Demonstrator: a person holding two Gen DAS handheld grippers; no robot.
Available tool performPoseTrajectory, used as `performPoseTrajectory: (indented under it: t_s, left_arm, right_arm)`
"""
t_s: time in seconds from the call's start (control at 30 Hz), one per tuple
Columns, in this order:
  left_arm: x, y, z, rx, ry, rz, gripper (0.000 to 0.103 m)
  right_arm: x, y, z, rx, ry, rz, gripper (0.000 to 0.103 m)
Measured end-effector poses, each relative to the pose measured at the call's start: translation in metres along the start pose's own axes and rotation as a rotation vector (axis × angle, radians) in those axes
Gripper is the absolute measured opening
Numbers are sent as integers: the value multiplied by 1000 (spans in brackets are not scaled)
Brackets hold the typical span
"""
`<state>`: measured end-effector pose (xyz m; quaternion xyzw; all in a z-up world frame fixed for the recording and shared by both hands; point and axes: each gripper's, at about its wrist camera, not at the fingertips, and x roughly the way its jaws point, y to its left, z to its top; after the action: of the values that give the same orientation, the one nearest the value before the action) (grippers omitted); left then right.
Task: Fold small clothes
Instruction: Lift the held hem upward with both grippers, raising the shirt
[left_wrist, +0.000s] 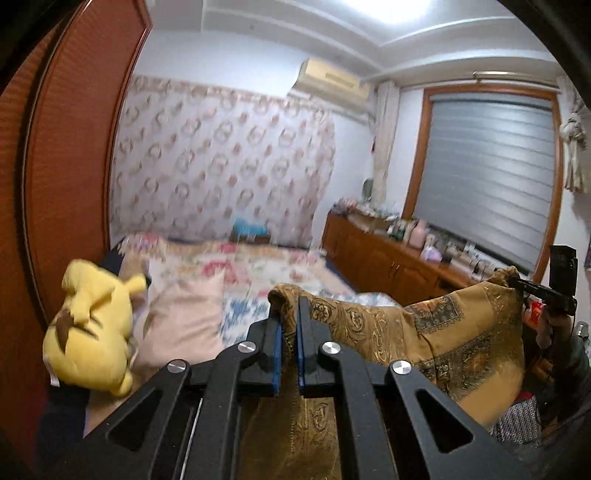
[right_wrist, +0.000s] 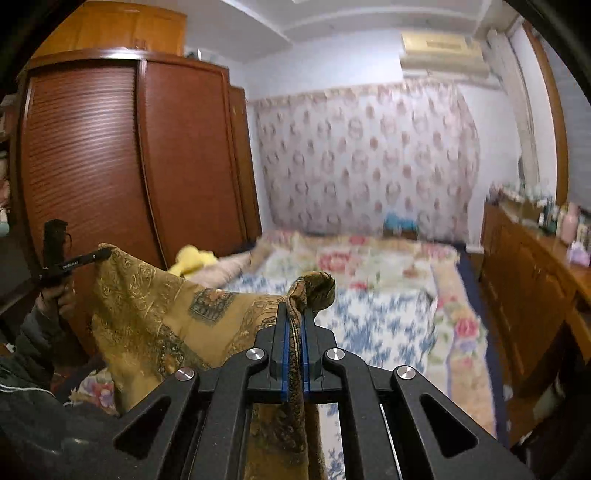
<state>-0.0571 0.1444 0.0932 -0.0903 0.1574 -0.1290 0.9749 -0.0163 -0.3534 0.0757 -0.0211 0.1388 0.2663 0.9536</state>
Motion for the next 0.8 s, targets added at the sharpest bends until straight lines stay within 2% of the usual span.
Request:
performPoseTrajectory:
  t_s: [0.33,0.53,0.67,0.8]
  left_arm:
    - [-57,-23,61,61,-199,-39,6]
    - [-77,-29,104,120,-295,-6,6]
    - [-75,-26,129,136,-334,19,6]
    - [-54,-21,144,139,-336,58,6]
  right_arm:
    - [-83,29,57,-118,-188,-18,4]
    - [-125,35,96,-172,-303,-49,4]
    - [-136,33,119,-198,-359,-87,4]
    - [-115,18,141,-212,-342,-142,4]
